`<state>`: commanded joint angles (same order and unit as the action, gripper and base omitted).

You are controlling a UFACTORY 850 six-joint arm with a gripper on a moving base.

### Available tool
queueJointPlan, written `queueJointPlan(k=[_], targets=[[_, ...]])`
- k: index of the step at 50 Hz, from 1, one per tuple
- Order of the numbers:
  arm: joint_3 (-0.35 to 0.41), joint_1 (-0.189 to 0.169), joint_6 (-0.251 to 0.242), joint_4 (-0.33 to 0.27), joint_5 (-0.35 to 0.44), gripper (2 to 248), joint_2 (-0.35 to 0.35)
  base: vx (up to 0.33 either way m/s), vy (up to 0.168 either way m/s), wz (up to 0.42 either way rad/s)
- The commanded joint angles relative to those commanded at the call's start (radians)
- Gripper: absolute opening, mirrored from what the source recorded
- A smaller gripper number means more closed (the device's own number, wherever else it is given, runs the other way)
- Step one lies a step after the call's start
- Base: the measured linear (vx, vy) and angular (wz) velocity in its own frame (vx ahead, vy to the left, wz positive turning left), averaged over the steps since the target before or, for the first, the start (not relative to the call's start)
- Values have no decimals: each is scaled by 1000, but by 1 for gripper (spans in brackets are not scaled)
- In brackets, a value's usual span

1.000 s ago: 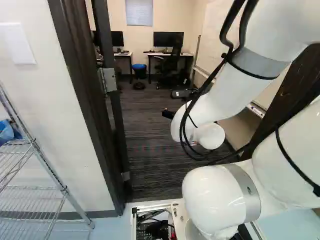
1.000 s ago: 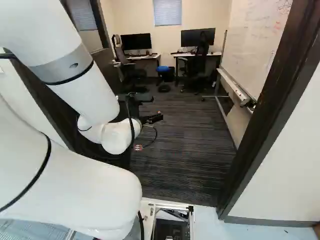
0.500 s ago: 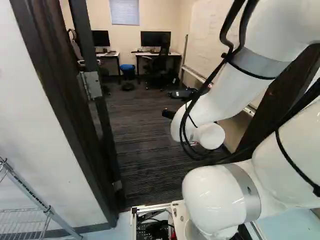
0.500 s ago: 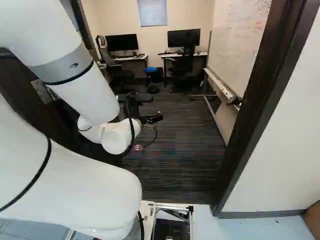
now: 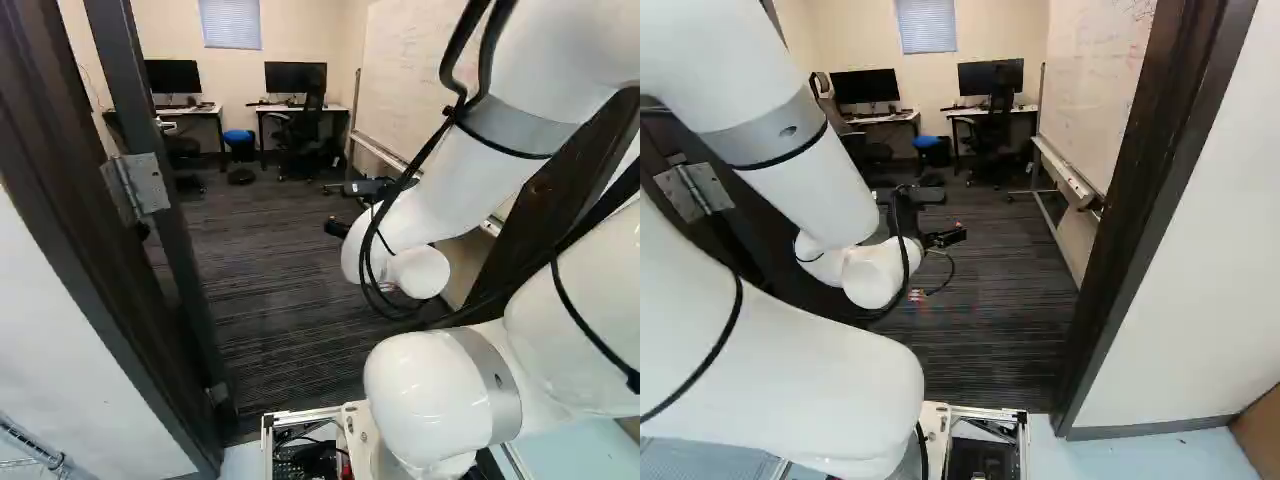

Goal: Open the door and move inside

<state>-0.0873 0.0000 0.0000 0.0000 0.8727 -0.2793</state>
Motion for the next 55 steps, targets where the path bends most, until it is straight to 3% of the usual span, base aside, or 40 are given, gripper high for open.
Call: queueJointPlan(k=[20,55], targets=[[0,0,0,0,0,247,0,127,-50,-2],[0,0,0,0,0,247,0,133,-1,-10]])
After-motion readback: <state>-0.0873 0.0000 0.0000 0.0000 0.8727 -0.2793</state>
